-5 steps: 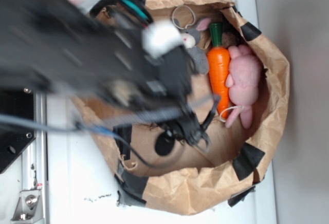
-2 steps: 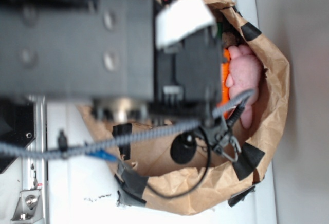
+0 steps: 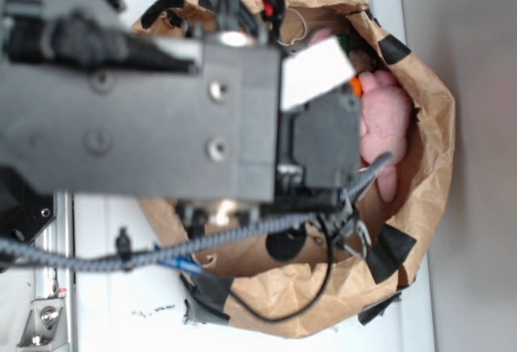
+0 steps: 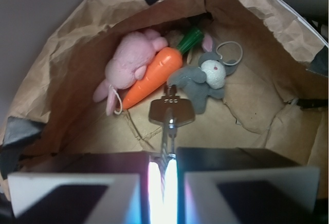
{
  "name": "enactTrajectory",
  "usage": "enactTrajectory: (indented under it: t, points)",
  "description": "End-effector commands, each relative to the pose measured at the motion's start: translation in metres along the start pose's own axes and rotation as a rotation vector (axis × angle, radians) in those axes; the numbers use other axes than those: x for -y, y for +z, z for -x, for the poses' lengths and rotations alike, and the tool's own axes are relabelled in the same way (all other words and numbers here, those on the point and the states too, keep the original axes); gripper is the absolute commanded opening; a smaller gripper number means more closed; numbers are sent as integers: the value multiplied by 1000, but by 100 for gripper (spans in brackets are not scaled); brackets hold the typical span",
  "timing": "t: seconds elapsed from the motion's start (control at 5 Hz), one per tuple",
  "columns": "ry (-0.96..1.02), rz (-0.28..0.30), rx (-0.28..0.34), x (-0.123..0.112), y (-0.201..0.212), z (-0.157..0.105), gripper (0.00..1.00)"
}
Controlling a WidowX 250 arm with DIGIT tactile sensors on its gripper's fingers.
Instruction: Grab the silver keys.
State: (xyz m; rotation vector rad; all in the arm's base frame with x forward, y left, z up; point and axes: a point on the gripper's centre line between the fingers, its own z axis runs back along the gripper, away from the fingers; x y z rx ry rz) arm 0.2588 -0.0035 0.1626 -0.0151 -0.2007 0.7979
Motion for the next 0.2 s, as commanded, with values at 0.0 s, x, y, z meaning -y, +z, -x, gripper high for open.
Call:
enactTrajectory:
  t: [0.0]
  points:
    - [-20,13,-5,-10,7,-3,0]
